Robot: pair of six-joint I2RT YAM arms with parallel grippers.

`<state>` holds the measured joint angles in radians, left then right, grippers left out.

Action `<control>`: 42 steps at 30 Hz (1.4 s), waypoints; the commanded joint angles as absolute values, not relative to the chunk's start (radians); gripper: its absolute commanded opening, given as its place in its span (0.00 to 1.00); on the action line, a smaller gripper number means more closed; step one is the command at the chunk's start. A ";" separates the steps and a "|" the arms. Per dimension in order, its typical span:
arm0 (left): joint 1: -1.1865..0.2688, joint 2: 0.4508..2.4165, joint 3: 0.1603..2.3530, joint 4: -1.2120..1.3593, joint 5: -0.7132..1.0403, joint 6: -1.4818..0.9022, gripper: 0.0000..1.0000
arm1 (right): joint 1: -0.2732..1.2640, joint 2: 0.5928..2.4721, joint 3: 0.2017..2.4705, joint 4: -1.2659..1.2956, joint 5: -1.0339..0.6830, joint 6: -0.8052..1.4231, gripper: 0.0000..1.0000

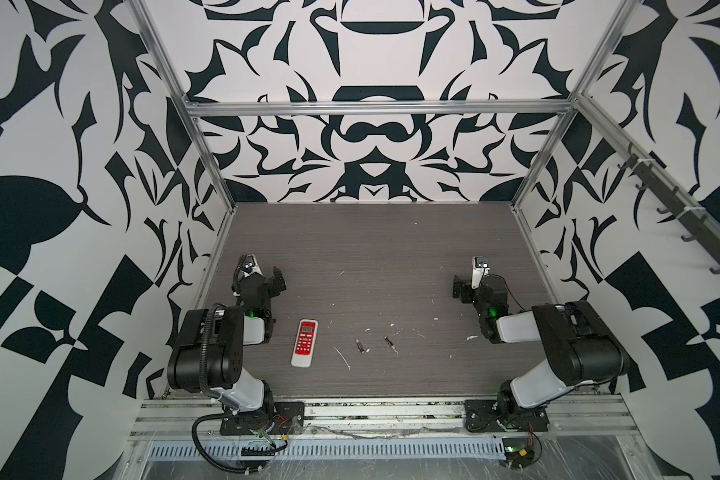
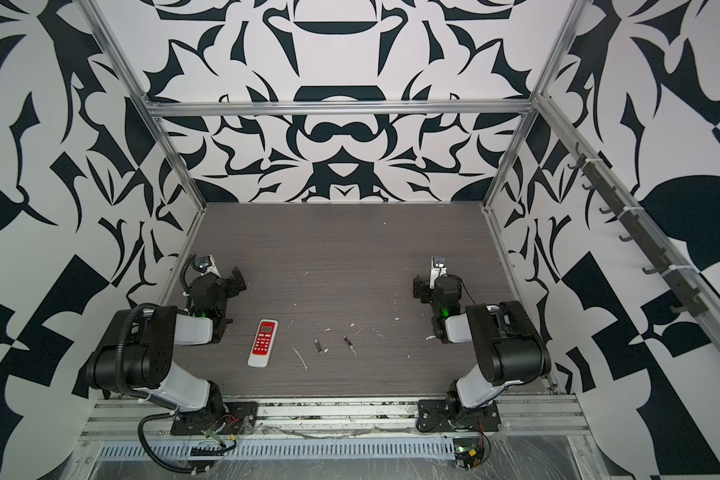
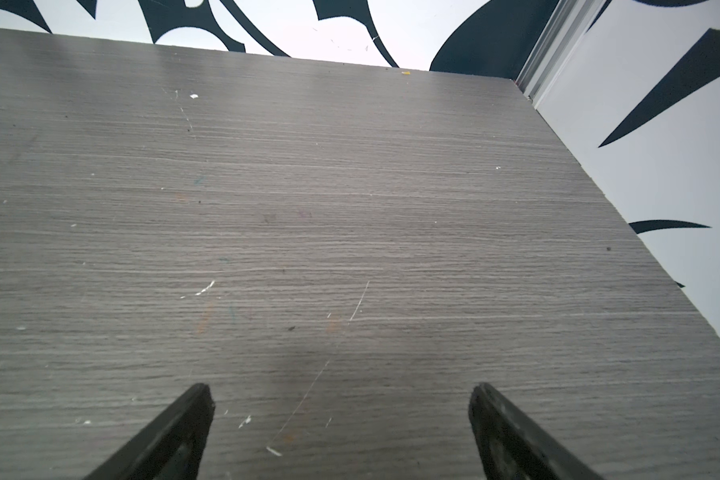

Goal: Load the batteries into the remote control

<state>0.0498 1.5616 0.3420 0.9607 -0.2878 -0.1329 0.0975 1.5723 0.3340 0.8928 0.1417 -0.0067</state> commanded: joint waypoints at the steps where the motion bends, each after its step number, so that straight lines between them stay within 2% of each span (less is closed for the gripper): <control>1: 0.047 1.563 0.353 0.977 -0.286 -0.133 0.99 | 0.091 1.556 0.358 0.909 0.144 -0.012 1.00; 15: 0.047 1.562 0.347 0.983 -0.288 -0.134 0.99 | 0.093 1.551 0.343 0.936 0.253 0.026 1.00; 23: 0.046 1.474 0.330 0.940 -0.292 -0.136 0.99 | 0.096 1.426 0.364 0.788 0.253 0.031 1.00; 30: 0.045 1.283 0.449 0.478 -0.319 -0.178 0.99 | 0.141 1.216 0.401 0.572 0.302 0.058 1.00; 33: 0.044 1.131 0.461 0.324 -0.311 -0.253 0.99 | 0.148 1.123 0.482 0.347 0.319 0.156 1.00; 38: 0.035 0.915 0.500 0.032 -0.247 -0.417 0.99 | 0.166 1.013 0.576 0.081 0.215 0.271 1.00; 42: 0.032 0.825 0.553 -0.200 -0.210 -0.550 0.99 | 0.190 1.000 0.654 -0.083 0.050 0.293 1.00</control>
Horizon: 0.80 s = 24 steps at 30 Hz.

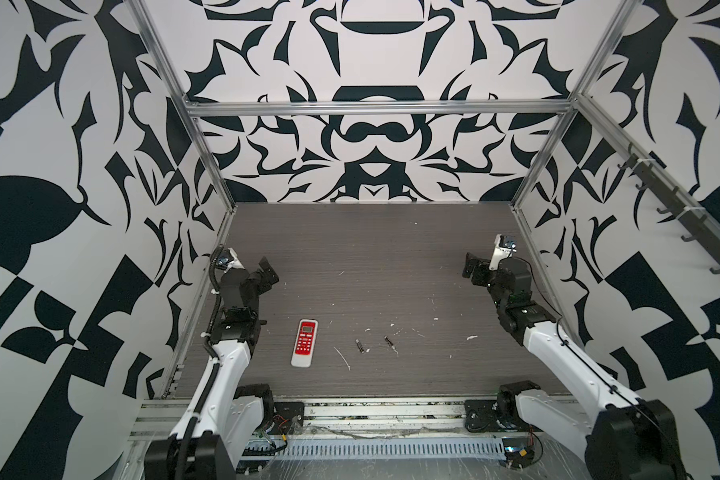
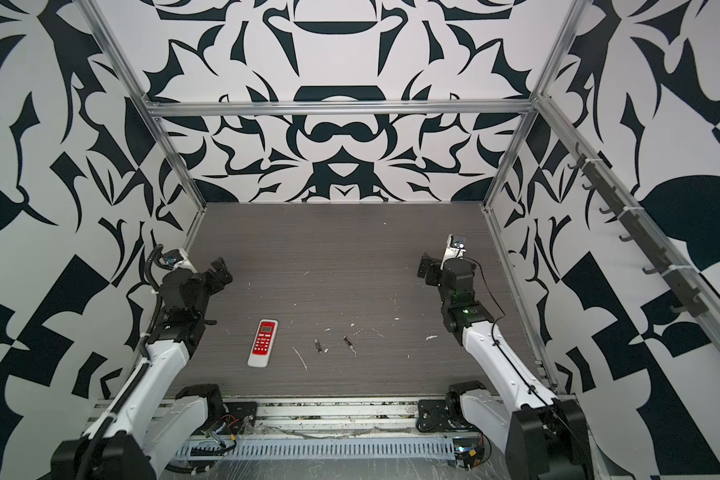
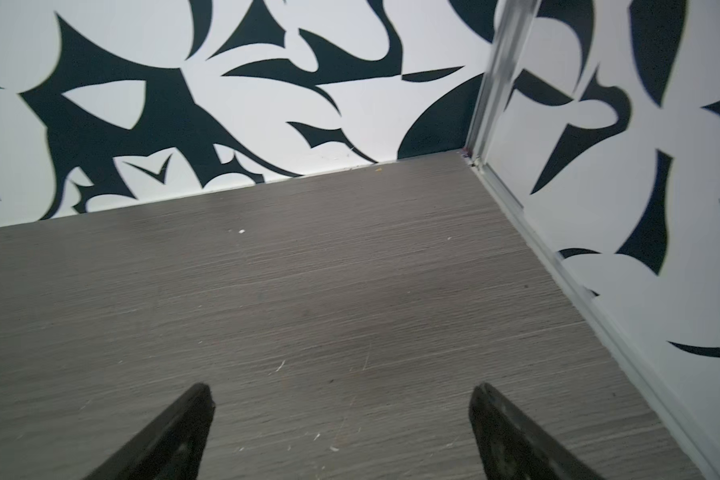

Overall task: Load the batteries into the remote control
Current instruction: 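Move the left gripper over the red remote while the right gripper advances toward the center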

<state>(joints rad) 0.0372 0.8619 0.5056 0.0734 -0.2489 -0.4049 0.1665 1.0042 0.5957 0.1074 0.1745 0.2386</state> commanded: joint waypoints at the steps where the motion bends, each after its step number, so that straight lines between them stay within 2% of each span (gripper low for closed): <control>1: 0.032 0.822 0.573 -0.261 -0.200 -0.570 0.99 | 0.211 1.000 0.662 -0.101 0.033 0.287 1.00; 5: 0.026 0.871 0.657 -0.442 -0.095 -0.583 0.99 | 0.330 1.011 0.698 -0.165 0.032 0.244 1.00; 10: -0.027 0.887 0.695 -0.513 0.001 -0.586 0.99 | 0.408 1.053 0.752 -0.204 -0.047 0.194 1.00; 15: -0.144 0.911 0.711 -0.572 -0.035 -0.608 0.99 | 0.438 1.073 0.777 -0.184 -0.179 0.149 0.99; 24: -0.309 0.958 0.709 -0.664 -0.112 -0.668 0.99 | 0.469 1.123 0.797 -0.185 -0.212 0.117 0.98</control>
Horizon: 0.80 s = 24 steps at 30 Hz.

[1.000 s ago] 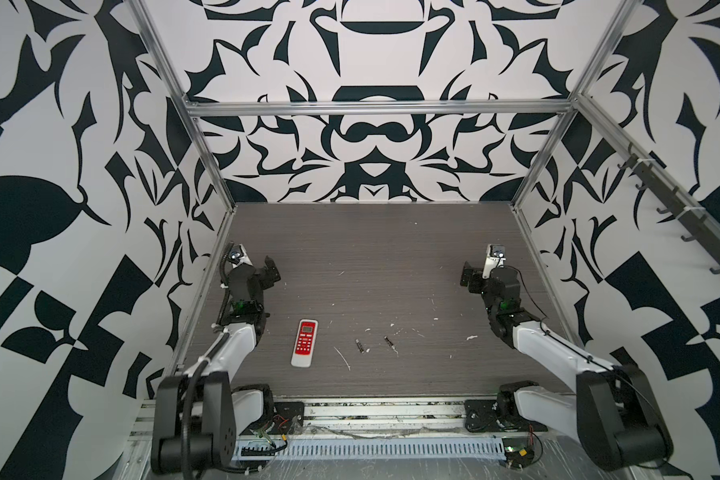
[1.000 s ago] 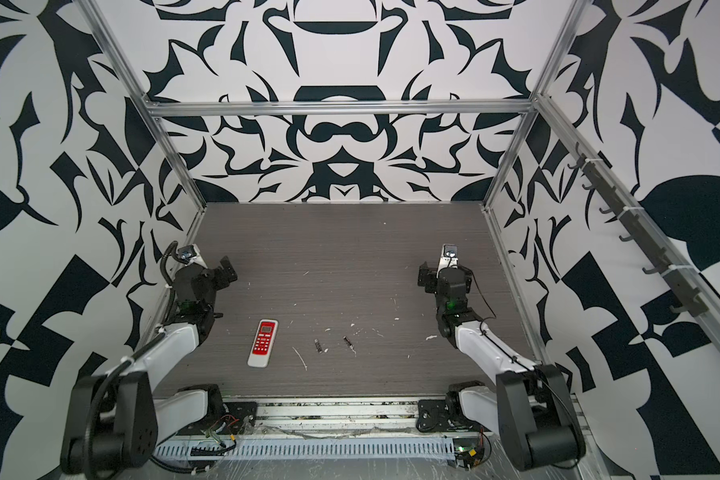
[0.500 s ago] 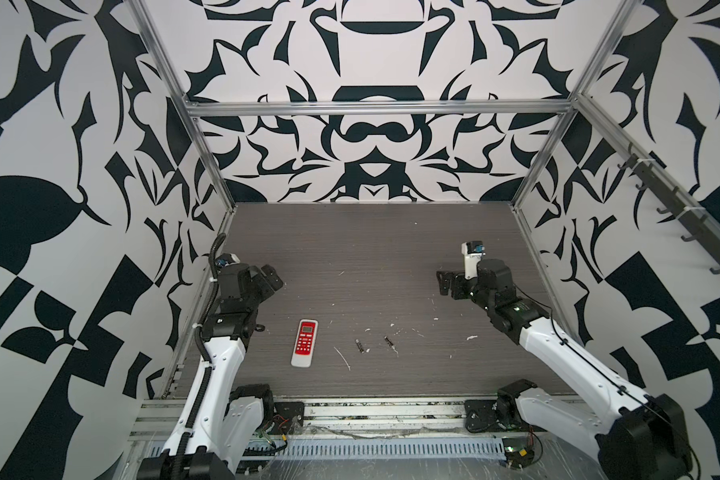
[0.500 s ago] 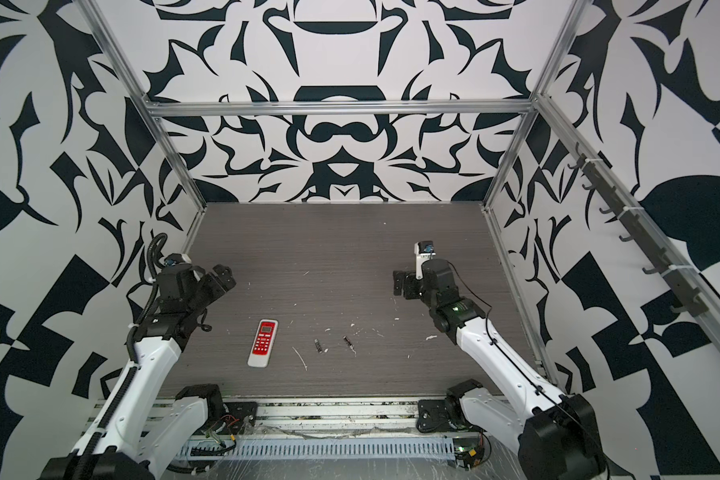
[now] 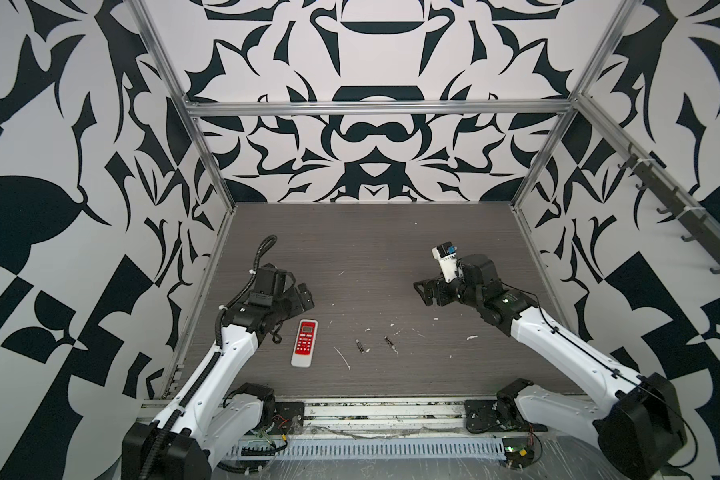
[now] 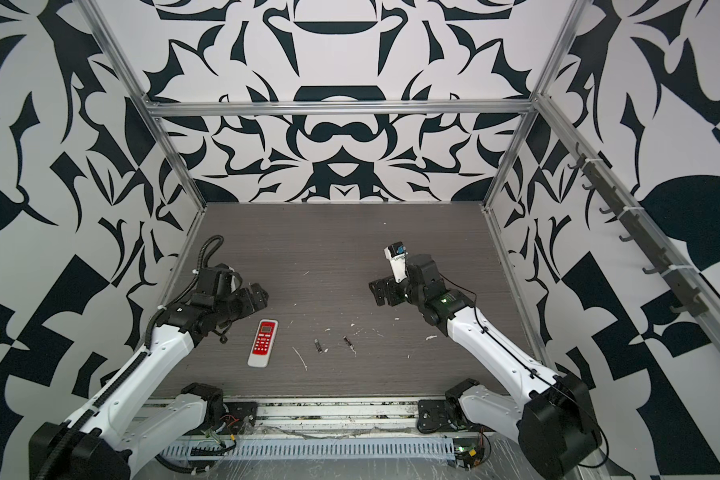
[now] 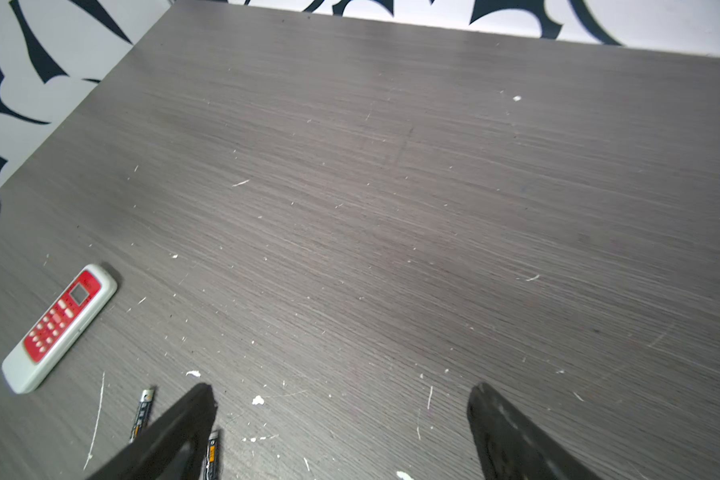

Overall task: Load the batteries into the remote control
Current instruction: 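Move the left gripper over the red remote while the right gripper advances toward the center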

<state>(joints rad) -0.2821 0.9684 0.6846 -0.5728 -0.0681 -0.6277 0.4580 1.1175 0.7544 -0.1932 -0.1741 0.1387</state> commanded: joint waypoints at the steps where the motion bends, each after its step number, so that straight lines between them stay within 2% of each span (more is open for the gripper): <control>1: -0.319 0.955 0.709 -0.677 -0.118 -0.674 0.99 | 0.473 1.129 0.797 -0.183 -0.218 0.118 0.98; 8: -0.437 1.000 0.715 -0.759 -0.193 -0.722 0.99 | 0.536 1.187 0.803 -0.151 -0.227 0.125 0.98; 24: -0.567 1.228 0.757 -0.829 -0.231 -0.753 0.99 | 0.678 1.269 0.790 -0.056 -0.319 0.065 0.98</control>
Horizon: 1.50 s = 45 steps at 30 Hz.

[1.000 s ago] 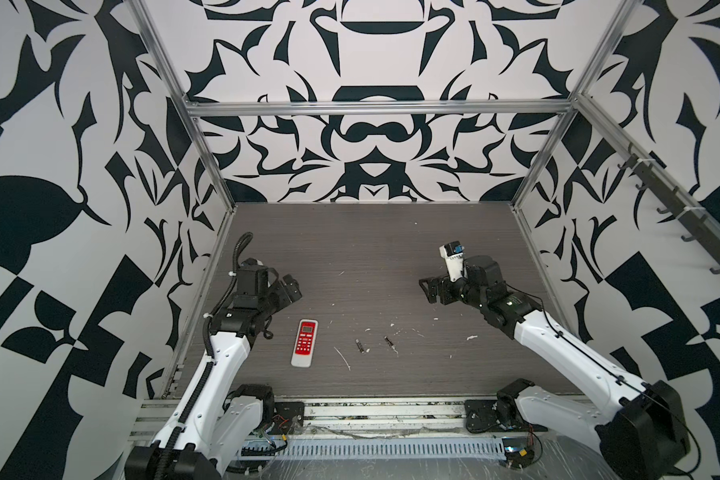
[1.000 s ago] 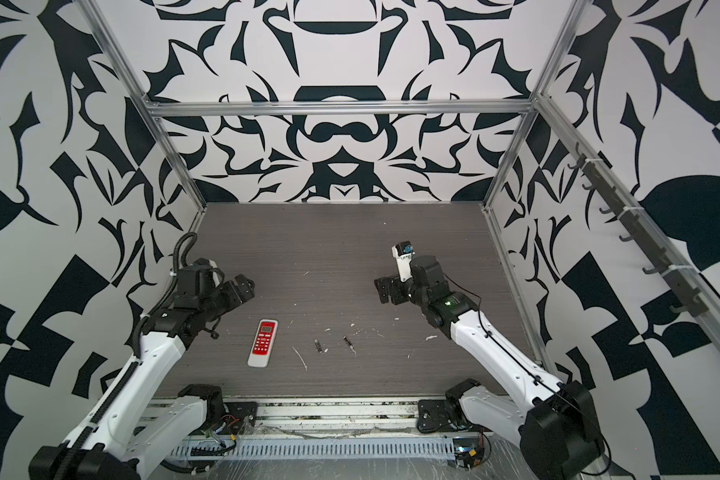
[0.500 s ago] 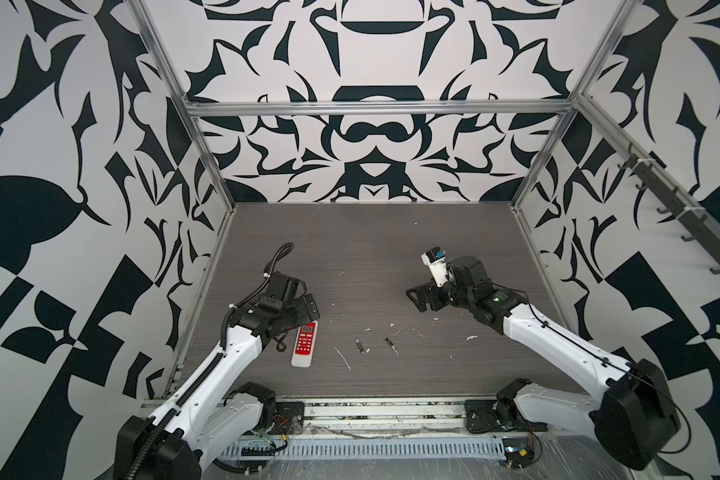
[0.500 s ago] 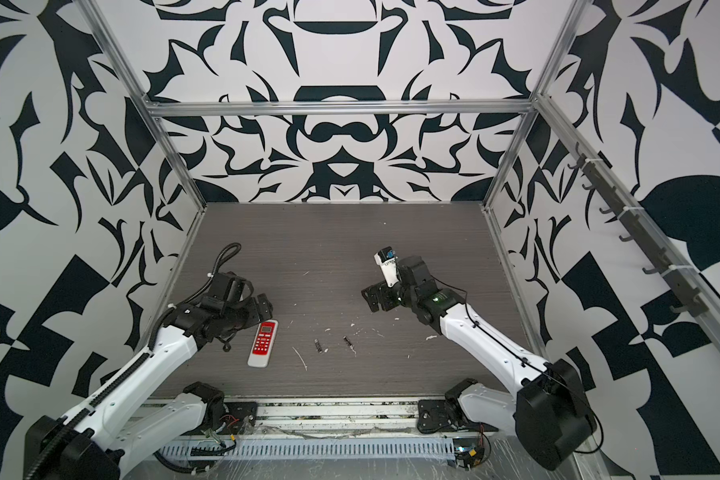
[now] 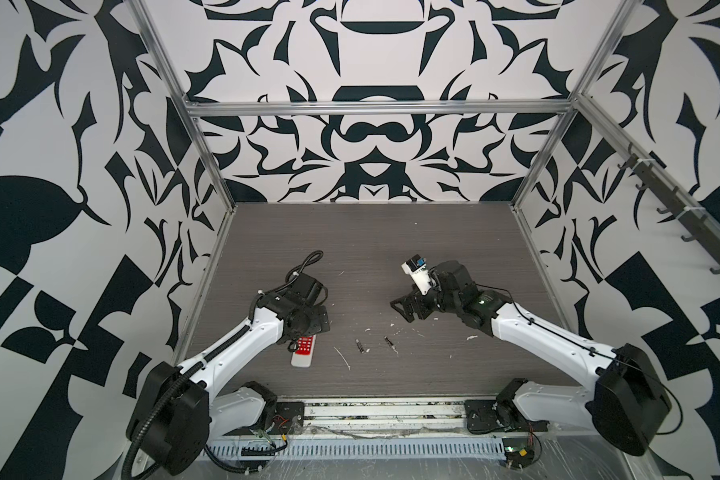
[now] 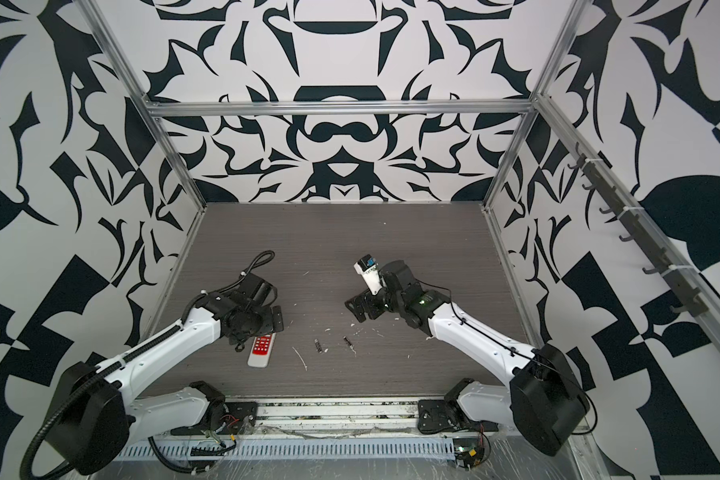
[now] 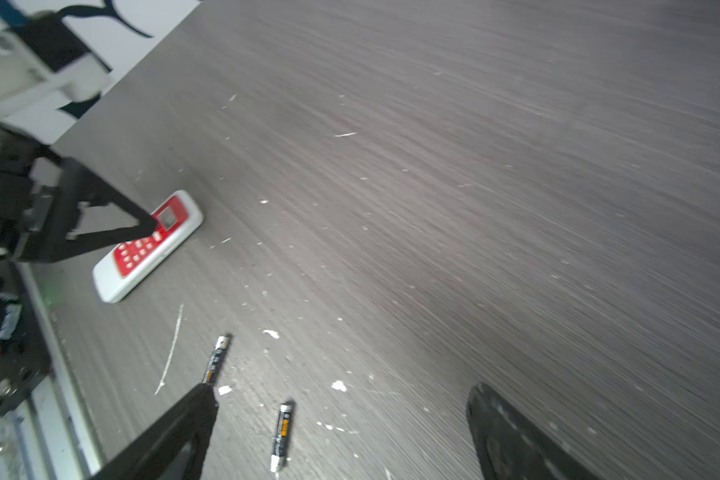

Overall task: Load the batteries into the remote control
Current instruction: 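Move the left gripper over the red remote while the right gripper advances toward the center, then lower the left gripper and close it on the red remote's top end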

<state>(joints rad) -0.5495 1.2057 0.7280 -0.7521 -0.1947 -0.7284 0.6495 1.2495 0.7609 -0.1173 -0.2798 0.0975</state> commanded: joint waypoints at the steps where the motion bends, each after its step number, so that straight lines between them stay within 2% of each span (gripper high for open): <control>1: -0.568 1.239 0.758 -0.835 -0.235 -0.753 0.99 | 0.686 1.277 0.791 -0.051 -0.319 0.059 0.98; 13: -0.553 1.405 0.818 -0.788 -0.179 -0.690 0.99 | 0.723 1.299 0.779 0.014 -0.391 0.046 0.97; 21: -0.517 1.417 0.805 -0.761 -0.183 -0.689 1.00 | 0.728 1.295 0.772 0.021 -0.394 0.043 0.97; 36: -0.486 1.442 0.777 -0.693 -0.164 -0.683 0.90 | 0.728 1.301 0.781 0.021 -0.398 0.051 0.97; 45: -0.479 1.458 0.765 -0.669 -0.163 -0.690 0.88 | 0.727 1.299 0.775 0.026 -0.397 0.053 0.97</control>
